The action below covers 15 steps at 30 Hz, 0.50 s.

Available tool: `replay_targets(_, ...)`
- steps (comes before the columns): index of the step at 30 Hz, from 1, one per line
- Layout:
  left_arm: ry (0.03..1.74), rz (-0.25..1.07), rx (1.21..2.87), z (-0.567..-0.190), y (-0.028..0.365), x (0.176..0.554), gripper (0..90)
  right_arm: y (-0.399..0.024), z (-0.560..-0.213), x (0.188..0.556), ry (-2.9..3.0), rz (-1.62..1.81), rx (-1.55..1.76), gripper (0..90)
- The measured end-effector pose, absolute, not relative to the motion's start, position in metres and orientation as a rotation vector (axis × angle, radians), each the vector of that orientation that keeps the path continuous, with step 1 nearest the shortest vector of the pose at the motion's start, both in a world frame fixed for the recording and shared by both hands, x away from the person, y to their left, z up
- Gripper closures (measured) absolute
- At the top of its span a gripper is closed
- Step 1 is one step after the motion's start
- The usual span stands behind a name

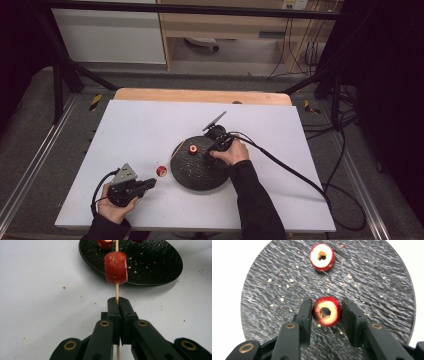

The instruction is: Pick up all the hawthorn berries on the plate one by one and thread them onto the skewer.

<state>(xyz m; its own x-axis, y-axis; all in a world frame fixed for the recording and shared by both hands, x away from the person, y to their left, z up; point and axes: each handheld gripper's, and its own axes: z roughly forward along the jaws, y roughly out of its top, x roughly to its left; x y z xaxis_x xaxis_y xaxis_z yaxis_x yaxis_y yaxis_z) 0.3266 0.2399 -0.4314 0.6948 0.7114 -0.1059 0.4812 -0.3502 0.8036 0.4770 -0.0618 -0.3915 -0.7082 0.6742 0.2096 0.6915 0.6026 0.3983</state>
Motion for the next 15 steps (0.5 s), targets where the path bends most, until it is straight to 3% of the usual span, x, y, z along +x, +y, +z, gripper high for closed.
replay_targets(15,0.913,0.332,2.017,-0.431,0.239,0.326,88.3,-0.075,-0.387,0.457,-2.651,-0.972,-1.250,62.6)
